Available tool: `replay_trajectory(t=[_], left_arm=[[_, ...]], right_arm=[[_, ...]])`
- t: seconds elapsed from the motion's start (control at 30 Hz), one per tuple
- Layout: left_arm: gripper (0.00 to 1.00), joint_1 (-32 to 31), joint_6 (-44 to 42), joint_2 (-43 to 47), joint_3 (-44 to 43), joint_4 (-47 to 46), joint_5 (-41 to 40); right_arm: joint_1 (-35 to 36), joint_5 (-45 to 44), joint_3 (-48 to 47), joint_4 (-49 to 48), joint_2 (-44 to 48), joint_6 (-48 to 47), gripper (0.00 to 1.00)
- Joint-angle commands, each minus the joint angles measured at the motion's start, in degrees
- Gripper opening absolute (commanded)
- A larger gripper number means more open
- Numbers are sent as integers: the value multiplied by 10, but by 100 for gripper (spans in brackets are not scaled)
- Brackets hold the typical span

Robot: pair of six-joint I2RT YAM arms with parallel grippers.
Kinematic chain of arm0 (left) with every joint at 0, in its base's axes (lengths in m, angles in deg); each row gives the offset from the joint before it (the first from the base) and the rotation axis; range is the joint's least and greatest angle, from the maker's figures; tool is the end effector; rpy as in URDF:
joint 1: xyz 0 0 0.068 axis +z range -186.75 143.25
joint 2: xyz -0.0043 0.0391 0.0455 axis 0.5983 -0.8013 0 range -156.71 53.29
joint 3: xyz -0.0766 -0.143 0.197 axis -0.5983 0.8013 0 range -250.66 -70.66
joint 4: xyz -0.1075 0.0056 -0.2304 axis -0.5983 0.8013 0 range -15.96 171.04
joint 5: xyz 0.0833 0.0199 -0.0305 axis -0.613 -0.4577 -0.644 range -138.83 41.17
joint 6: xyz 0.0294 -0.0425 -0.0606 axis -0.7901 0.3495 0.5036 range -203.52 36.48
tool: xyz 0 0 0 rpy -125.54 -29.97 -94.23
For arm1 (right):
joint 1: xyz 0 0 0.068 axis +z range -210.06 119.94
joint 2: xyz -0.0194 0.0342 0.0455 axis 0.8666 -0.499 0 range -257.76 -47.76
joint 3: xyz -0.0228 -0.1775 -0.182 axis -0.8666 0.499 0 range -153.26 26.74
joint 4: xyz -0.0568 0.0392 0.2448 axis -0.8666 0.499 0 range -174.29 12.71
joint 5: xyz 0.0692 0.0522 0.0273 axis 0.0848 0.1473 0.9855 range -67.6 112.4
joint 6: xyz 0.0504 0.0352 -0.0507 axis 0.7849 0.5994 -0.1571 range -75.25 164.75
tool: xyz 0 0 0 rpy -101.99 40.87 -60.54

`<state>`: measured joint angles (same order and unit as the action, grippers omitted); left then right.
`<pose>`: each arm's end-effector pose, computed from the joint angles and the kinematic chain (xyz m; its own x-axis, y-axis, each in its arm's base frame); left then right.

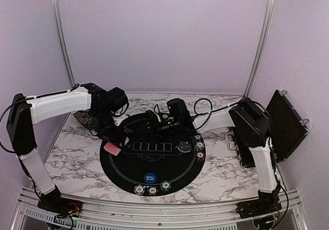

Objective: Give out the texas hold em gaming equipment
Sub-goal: Pass from the left arm to the right

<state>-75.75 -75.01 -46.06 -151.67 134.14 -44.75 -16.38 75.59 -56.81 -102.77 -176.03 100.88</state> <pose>0.2555 -0.2131 0.1988 -0.8475 0.4965 -0.1878 0.5192 0.8490 -0.0986 0.3137 0.3755 0.1312 -0.9530 -0.2222 -0.2060 -0.2545 0.2185 0.9421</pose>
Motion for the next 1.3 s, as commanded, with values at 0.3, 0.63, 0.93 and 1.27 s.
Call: replay_trajectory(t=[0.3,0.63,0.93,1.27], left_arm=[[49,-7,-9,-7,-29,16,11],[49,-11,-9,-5,-32,18,11],[49,-11,-9,-3,-32,18,11],[49,-11,-10,-2,-31,16,13]], right_arm=[[28,33,-51,-134,-45,114,67],[44,40,-93,-135,-72,135,65],[54,45,-100,-145,-82,148,60],[66,49,-123,-143,-99,159,54]])
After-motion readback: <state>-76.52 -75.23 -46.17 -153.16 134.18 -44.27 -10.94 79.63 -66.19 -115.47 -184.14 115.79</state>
